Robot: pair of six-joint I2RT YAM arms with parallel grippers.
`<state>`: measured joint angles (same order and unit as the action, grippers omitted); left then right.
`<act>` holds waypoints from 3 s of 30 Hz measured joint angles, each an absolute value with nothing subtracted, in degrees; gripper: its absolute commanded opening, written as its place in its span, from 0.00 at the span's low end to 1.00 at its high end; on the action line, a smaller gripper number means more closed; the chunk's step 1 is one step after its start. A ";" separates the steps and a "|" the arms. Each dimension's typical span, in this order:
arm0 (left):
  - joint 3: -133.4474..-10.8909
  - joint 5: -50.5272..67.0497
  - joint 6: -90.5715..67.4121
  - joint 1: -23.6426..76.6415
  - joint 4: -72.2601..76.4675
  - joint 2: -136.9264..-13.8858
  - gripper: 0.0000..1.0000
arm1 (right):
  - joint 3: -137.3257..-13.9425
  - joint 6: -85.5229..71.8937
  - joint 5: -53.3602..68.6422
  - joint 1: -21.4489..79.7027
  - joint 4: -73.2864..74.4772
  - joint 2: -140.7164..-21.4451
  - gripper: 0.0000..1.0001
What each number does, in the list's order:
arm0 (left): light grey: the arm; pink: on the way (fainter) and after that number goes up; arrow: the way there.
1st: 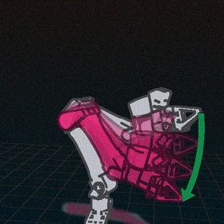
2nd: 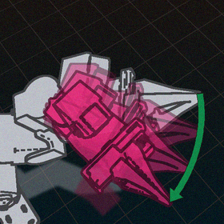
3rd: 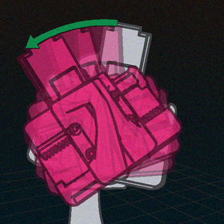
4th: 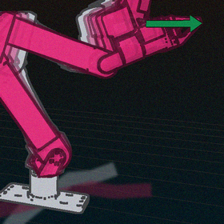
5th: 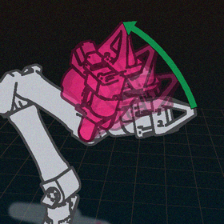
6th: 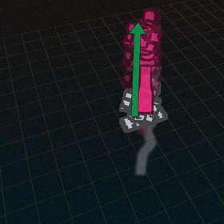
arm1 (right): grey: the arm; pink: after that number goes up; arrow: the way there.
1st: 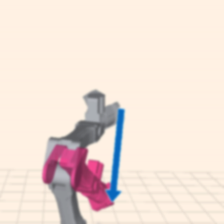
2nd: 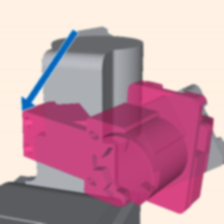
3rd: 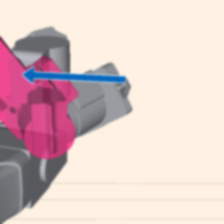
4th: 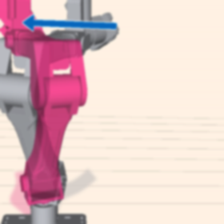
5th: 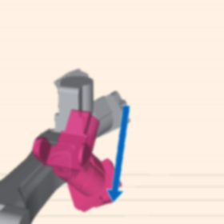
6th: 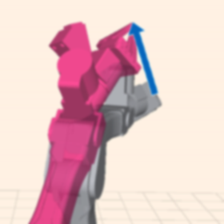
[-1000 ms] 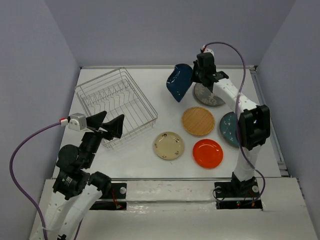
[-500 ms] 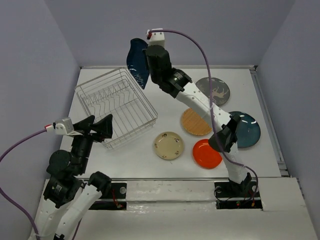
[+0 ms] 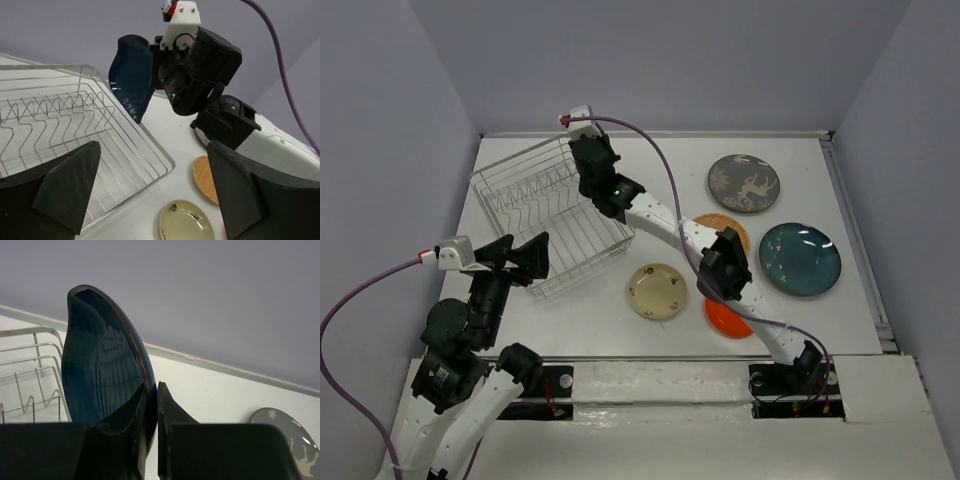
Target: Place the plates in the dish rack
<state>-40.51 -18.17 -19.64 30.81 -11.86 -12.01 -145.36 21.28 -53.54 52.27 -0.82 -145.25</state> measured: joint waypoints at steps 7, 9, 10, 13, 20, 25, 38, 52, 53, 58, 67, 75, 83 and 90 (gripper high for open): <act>-40.49 -18.00 -19.62 30.81 -11.73 -13.26 0.99 | -147.70 21.80 -52.95 52.21 -6.85 -146.28 0.07; -40.49 -18.00 -19.62 30.81 -11.70 -13.39 0.99 | -147.70 21.37 -52.51 52.23 -8.23 -146.28 0.07; -40.49 -18.00 -19.62 30.81 -11.70 -13.45 0.99 | -147.70 21.10 -52.29 52.23 -8.49 -146.30 0.07; -40.49 -18.00 -19.59 30.81 -11.68 -13.54 0.99 | -147.74 20.29 -51.75 52.21 -9.04 -146.74 0.07; -40.49 -18.00 -19.57 30.81 -11.62 -13.69 0.99 | -148.49 16.64 -49.41 52.23 -9.23 -150.28 0.07; -40.49 -18.00 -19.55 30.81 -11.62 -13.69 0.99 | -148.49 15.49 -48.51 52.23 -9.06 -150.69 0.07; -40.49 -18.00 -19.55 30.81 -11.60 -13.69 0.99 | -148.62 14.74 -49.04 52.23 -12.43 -153.93 0.07; -40.49 -18.00 -19.55 31.07 -11.57 -13.69 0.99 | -149.18 23.40 -52.12 54.02 -21.26 -156.44 0.07; -40.49 -18.00 -19.55 31.07 -11.57 -13.69 0.99 | -149.18 24.62 -52.27 54.17 -22.31 -156.73 0.07; -40.49 -18.00 -19.55 31.07 -11.57 -13.69 0.99 | -149.14 28.25 -52.77 54.85 -25.39 -157.45 0.07; -40.49 -18.09 -19.59 31.07 -11.57 -13.69 0.99 | -149.14 33.67 -54.15 55.61 -32.23 -159.24 0.07; -40.49 -18.15 -19.59 31.03 -11.57 -13.72 0.99 | -149.14 36.93 -56.71 56.25 -35.88 -160.33 0.07; -40.49 -18.22 -19.62 30.65 -11.57 -13.72 0.99 | -148.68 36.95 -57.10 56.55 -37.54 -160.64 0.17; -40.49 -18.24 -19.62 30.63 -11.57 -13.72 0.99 | -145.69 30.44 -55.00 56.62 -36.45 -160.38 0.41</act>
